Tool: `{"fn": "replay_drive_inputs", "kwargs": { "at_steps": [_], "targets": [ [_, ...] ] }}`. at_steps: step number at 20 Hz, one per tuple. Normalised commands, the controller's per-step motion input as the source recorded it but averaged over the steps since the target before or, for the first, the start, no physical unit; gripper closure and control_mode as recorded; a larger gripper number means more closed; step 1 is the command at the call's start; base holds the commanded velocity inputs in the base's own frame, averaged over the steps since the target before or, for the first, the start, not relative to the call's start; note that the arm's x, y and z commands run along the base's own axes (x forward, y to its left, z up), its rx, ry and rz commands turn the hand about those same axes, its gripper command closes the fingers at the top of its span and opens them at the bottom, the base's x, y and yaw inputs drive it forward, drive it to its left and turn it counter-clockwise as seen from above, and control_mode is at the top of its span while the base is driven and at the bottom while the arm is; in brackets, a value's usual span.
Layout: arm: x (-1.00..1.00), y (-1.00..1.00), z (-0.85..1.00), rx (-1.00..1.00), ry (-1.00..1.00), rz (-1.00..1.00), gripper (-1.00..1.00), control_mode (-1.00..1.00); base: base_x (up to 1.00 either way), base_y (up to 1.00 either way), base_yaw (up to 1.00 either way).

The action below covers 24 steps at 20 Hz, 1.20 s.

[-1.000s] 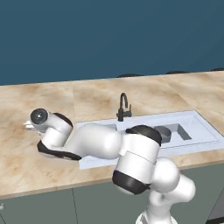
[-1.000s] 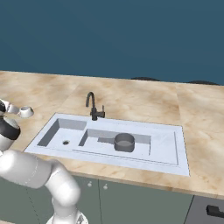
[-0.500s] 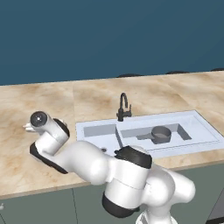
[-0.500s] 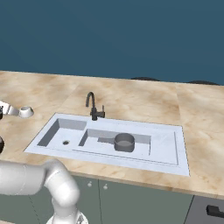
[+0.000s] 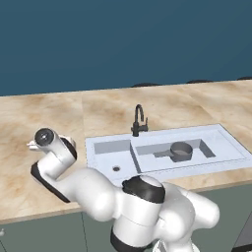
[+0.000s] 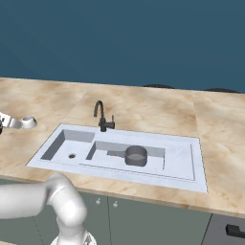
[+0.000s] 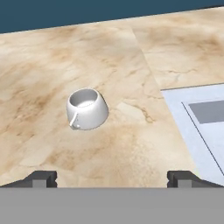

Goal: Move any existing items from the left basin to the right basin for drying. Then move the mug from the counter to the left basin of the sink for washing.

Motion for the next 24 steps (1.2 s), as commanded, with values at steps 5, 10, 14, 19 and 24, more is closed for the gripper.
{"fn": "replay_drive_inputs", "kwargs": {
  "at_steps": [5,10,14,19,24],
  "targets": [
    [0.04,0.06,-0.05,0.0,0.0,0.0,-1.0,-1.0,0.0,0.0,0.0],
    [0.07,0.07,-0.03,0.0,0.0,0.0,-1.0,-1.0,0.0,0.0,0.0],
    [0.12,0.1,-0.04,0.0,0.01,0.0,-1.0,-1.0,0.0,0.0,0.0],
    [0.14,0.12,-0.06,0.0,0.02,0.0,-1.0,-1.0,0.0,0.0,0.0],
    [0.22,0.19,-0.06,0.0,0.04,0.0,-1.0,-1.0,0.0,0.0,0.0]
  ]
}}
